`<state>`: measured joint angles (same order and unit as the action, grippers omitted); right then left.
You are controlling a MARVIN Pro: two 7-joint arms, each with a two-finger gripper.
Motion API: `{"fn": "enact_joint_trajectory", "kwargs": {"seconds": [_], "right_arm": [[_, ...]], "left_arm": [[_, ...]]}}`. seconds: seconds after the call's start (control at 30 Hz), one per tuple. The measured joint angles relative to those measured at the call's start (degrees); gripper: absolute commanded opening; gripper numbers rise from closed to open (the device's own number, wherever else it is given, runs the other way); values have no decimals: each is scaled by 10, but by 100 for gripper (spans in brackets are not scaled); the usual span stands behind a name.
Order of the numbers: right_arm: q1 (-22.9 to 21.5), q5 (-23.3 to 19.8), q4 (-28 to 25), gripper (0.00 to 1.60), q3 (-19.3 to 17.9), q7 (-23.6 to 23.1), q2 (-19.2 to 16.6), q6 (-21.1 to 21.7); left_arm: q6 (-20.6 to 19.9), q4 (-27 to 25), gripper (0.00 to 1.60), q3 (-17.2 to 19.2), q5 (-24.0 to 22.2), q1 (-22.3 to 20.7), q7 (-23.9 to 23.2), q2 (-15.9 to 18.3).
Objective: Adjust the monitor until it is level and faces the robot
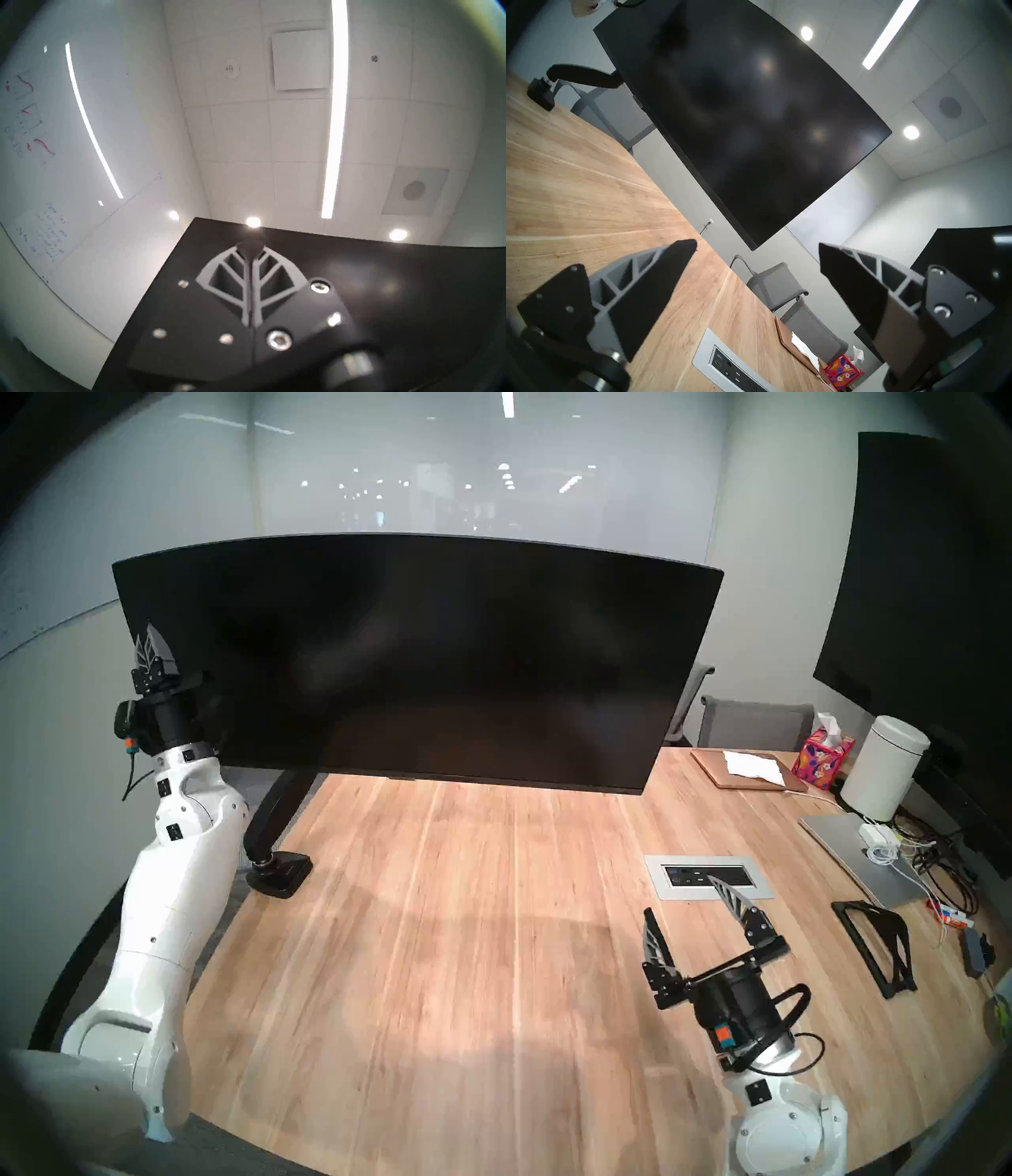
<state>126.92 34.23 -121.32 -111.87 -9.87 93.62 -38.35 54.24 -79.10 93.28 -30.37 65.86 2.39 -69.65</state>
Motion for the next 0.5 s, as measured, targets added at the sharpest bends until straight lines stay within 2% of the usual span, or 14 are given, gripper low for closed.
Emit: {"fn": "enact_joint_trajectory", "kwargs": {"seconds": [0.07, 0.27, 0.3, 0.33, 0.5], "right_arm": [[0, 0, 0, 160, 0, 0, 0, 0], [0, 0, 0, 160, 0, 0, 0, 0], [0, 0, 0, 160, 0, 0, 0, 0], [0, 0, 0, 160, 0, 0, 0, 0], [0, 0, 0, 160, 0, 0, 0, 0]], "left_arm": [[-2, -23, 0, 5, 0, 22, 2, -4], [-25, -43, 0, 12, 2, 64, 14, -13], [-30, -46, 27, 12, 2, 70, 15, -14], [-33, -47, 78, 13, 2, 73, 16, -14], [-84, -72, 78, 15, -4, 119, 32, -20]]}}
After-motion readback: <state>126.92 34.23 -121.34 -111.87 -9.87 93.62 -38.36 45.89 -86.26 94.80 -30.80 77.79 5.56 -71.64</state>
